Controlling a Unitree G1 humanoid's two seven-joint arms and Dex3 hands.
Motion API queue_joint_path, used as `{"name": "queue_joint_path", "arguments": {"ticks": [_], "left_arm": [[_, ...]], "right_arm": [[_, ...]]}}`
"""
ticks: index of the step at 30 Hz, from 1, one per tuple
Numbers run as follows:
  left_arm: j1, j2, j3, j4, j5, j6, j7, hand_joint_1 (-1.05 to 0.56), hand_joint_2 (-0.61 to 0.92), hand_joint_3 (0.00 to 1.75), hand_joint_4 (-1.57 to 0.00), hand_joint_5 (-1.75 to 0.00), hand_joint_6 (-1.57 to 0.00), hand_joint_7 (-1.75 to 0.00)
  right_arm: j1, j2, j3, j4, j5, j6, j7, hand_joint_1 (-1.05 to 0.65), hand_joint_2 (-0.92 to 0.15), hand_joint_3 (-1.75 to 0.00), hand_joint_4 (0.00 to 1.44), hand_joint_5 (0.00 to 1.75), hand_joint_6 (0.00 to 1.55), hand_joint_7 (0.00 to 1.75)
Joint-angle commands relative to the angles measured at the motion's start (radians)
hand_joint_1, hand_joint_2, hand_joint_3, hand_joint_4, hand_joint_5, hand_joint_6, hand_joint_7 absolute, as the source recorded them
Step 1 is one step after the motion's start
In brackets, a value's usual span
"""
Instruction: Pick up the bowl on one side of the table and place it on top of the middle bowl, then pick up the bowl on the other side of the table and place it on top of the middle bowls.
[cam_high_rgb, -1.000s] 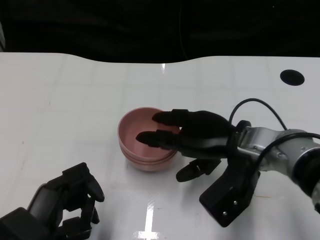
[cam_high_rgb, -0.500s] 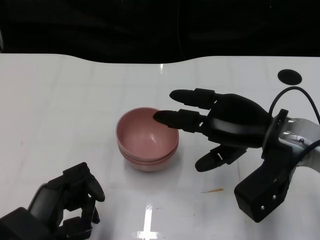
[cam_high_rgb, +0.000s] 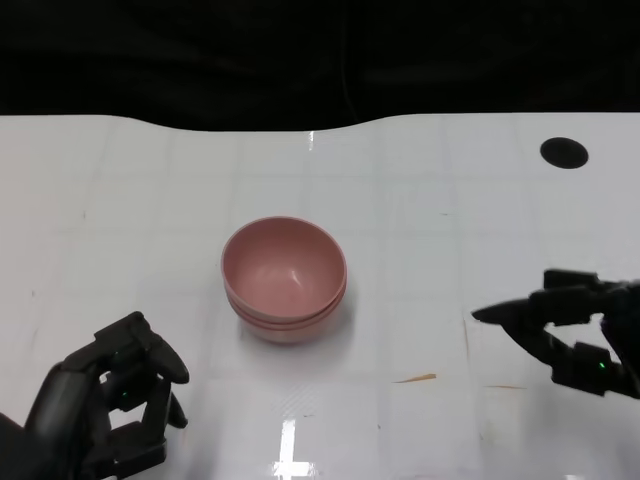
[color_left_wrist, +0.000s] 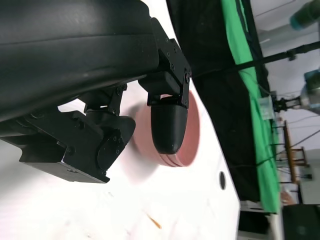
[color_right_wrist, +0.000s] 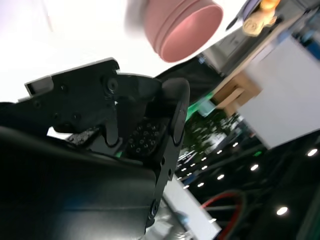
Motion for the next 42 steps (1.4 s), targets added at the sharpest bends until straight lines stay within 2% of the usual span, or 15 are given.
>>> {"name": "queue_joint_path", "arguments": {"ticks": [1,6,7,8,9,10,12,16,23,26,29,42], "left_arm": [[0.010,0.009,0.012,-0.009,-0.020,0.014,-0.009,0.20,0.69,1.15,-0.60,-1.75,-0.61,-1.55],[0.010,0.011,0.010,-0.011,-0.024,0.015,-0.008,0.20,0.70,1.13,-0.60,-1.75,-0.61,-1.56],[0.024,0.002,0.019,-0.030,-0.049,0.041,-0.003,0.20,0.70,1.13,-0.60,-1.75,-0.61,-1.56],[0.035,-0.006,0.027,-0.047,-0.070,0.059,0.002,0.21,0.72,1.15,-0.65,-1.75,-0.62,-1.62],[0.045,-0.013,0.032,-0.061,-0.084,0.074,0.008,0.22,0.74,1.15,-0.69,-1.75,-0.61,-1.70],[0.053,-0.018,0.036,-0.071,-0.095,0.083,0.010,0.22,0.75,1.14,-0.71,-1.75,-0.61,-1.72],[0.059,-0.021,0.040,-0.081,-0.100,0.091,0.008,0.22,0.76,1.13,-0.71,-1.75,-0.60,-1.74],[0.063,-0.026,0.043,-0.094,-0.098,0.103,0.012,0.21,0.77,1.13,-0.72,-1.75,-0.60,-1.75],[0.061,-0.030,0.046,-0.098,-0.098,0.110,0.010,0.21,0.78,1.12,-0.72,-1.75,-0.60,-1.75],[0.054,-0.032,0.049,-0.091,-0.107,0.112,0.005,0.20,0.77,1.13,-0.73,-1.75,-0.60,-1.75],[0.051,-0.031,0.052,-0.087,-0.107,0.114,0.005,0.20,0.75,1.16,-0.74,-1.75,-0.61,-1.75],[0.045,-0.028,0.054,-0.092,-0.108,0.128,0.000,0.20,0.74,1.17,-0.74,-1.75,-0.61,-1.75]], "right_arm": [[0.010,0.021,-0.034,-0.033,0.024,0.015,0.040,-0.07,-0.67,-0.71,0.88,1.61,1.31,0.25],[0.017,0.045,-0.069,-0.044,0.022,0.020,0.080,-0.07,-0.68,-0.69,0.88,1.62,1.30,0.27],[0.082,0.078,-0.069,-0.056,0.099,0.053,0.104,-0.07,-0.68,-0.69,0.88,1.62,1.30,0.27],[0.133,0.106,-0.068,-0.067,0.168,0.080,0.128,-0.10,-0.72,-0.71,0.84,1.63,1.17,0.55],[0.173,0.133,-0.069,-0.085,0.236,0.114,0.156,-0.12,-0.75,-0.74,0.80,1.67,0.95,0.96],[0.200,0.152,-0.071,-0.107,0.286,0.146,0.180,-0.14,-0.75,-0.75,0.78,1.68,0.88,1.12],[0.217,0.170,-0.084,-0.140,0.321,0.185,0.217,-0.15,-0.76,-0.77,0.77,1.70,0.80,1.26],[0.232,0.206,-0.113,-0.167,0.359,0.213,0.271,-0.14,-0.78,-0.76,0.77,1.74,0.76,1.34],[0.238,0.243,-0.152,-0.179,0.372,0.235,0.324,-0.14,-0.79,-0.75,0.77,1.75,0.74,1.37],[0.230,0.269,-0.165,-0.165,0.430,0.247,0.367,-0.18,-0.78,-0.77,0.81,1.75,0.67,1.53],[0.221,0.287,-0.180,-0.154,0.460,0.252,0.405,-0.21,-0.76,-0.78,0.84,1.75,0.65,1.60],[0.206,0.358,-0.232,-0.132,0.546,0.290,0.521,-0.18,-0.73,-0.81,0.86,1.75,0.65,1.64]]}}
